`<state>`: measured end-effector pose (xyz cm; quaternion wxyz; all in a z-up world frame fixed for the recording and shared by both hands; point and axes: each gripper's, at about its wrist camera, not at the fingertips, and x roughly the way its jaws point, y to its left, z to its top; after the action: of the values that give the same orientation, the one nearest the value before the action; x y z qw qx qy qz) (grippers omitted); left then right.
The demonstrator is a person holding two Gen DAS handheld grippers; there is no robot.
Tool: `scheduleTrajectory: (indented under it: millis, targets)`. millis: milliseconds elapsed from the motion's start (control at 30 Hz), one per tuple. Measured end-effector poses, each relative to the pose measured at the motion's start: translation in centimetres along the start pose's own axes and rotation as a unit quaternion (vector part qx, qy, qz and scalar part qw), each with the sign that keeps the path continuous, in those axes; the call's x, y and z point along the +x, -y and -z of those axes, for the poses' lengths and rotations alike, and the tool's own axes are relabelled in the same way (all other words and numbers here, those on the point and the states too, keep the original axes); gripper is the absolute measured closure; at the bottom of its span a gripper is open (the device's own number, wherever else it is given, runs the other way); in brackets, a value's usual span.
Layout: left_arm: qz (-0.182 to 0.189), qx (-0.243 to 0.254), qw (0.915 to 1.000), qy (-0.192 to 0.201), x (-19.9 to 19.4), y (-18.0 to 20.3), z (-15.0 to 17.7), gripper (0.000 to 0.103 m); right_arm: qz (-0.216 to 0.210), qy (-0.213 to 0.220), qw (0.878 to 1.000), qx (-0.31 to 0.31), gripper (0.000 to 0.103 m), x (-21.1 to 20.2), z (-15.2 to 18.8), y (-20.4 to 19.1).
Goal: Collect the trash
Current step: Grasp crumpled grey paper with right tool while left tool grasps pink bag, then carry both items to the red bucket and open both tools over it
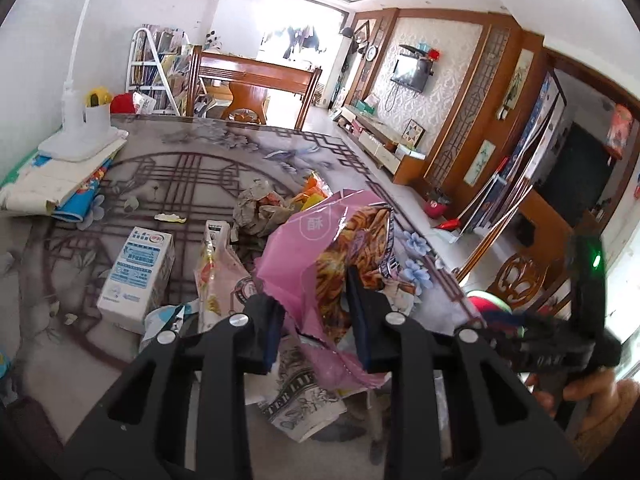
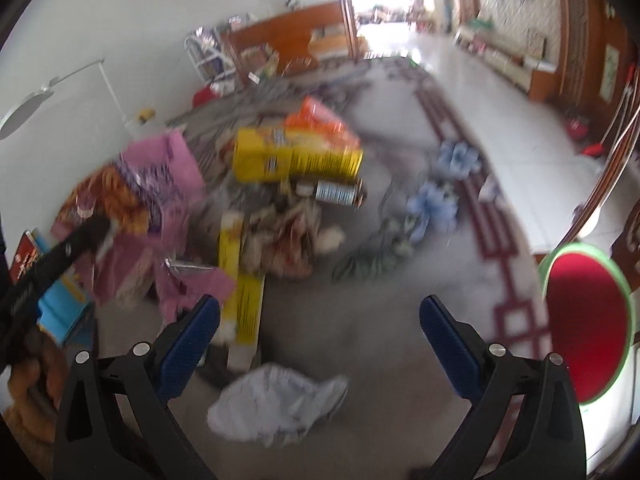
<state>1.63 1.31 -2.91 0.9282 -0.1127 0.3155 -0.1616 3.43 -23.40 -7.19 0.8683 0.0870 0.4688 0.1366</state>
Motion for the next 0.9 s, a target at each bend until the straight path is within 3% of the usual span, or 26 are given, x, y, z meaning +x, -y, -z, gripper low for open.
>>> scheduleTrajectory:
  millis: [233,500,700,900]
  targets:
    - [0.007,0.013,0.9998,0.015,-0.2,0.9,0.0,0.074,-0.004,-0.081,0.995,-0.054,0.007,2.7,3.1,-1.8]
    - [0.005,0.012,0.9999,0.009,0.5,0.7,0.2,0.073,-0.010,-0.118,0.988,-0.104,0.008,4.3,5.7,-4.4]
    - [0.006,0.012,0.9999,0.009,0.5,0.7,0.1,0.073,-0.038,-0.131,0.986,-0.093,0.033,4.5,6.1,-4.6]
    - [0.010,0.011,0.9998,0.011,0.5,0.8,0.2,0.073,-0.047,-0.117,0.989,-0.079,0.039,3.9,5.5,-4.1]
